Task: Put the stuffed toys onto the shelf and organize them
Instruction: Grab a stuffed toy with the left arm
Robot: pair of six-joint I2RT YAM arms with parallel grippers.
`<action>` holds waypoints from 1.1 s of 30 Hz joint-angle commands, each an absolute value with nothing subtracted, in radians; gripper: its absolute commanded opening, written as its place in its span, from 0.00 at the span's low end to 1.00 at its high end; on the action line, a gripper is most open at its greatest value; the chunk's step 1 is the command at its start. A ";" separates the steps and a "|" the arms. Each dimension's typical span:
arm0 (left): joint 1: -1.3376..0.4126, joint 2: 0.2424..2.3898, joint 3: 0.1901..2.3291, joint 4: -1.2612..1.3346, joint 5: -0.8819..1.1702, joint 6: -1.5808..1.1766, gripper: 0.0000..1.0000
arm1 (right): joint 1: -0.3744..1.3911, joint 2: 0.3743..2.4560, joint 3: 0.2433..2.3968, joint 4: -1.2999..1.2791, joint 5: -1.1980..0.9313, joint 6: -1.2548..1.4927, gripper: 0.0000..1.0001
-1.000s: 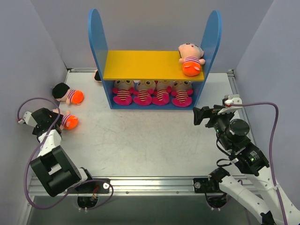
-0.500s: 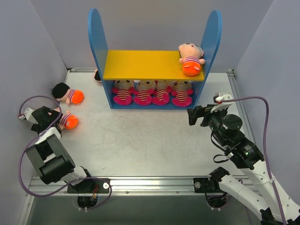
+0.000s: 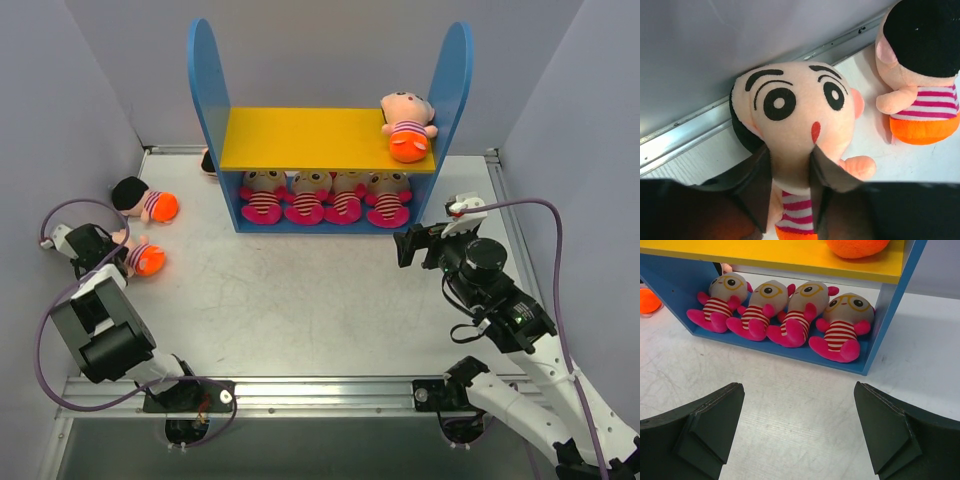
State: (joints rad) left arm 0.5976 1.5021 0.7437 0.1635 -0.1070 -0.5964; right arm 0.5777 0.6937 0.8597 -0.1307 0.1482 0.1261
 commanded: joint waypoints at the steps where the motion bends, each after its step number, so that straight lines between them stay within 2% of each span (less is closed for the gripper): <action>1: 0.607 1.506 0.781 0.144 -0.094 -0.563 0.36 | 0.584 0.696 0.861 -0.094 0.141 0.107 0.98; 2: 0.606 1.506 0.779 0.144 -0.094 -0.560 0.29 | 0.584 0.698 0.862 -0.094 0.141 0.109 0.98; 3: 0.604 1.505 0.781 0.144 -0.092 -0.557 0.13 | 0.583 0.699 0.862 -0.094 0.140 0.107 0.98; 5: 0.601 1.503 0.784 0.138 -0.087 -0.552 0.03 | 0.583 0.701 0.861 -0.094 0.141 0.107 0.98; 12: 0.483 1.430 0.833 0.003 -0.182 -0.538 0.02 | 0.584 0.712 0.858 -0.084 0.071 0.098 0.97; 16: 0.391 1.330 0.873 -0.145 -0.213 -0.558 0.02 | 0.584 0.751 0.842 -0.043 -0.098 0.126 0.96; 23: 0.344 1.123 0.868 -0.371 -0.048 -0.581 0.02 | 0.623 0.842 0.827 0.040 -0.262 0.212 0.95; 27: 0.302 0.961 0.831 -0.463 0.023 -0.557 0.02 | 0.693 0.868 0.798 0.101 -0.262 0.259 0.94; 33: 0.158 0.833 0.810 -0.589 0.081 -0.538 0.02 | 0.906 0.988 0.793 0.216 -0.161 0.321 0.93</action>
State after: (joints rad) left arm 0.2039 0.8848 0.8246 -0.4870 0.0174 -0.5587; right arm 0.8158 0.9401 0.7887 0.0898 -0.2020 0.2703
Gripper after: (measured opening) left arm 0.056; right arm 0.935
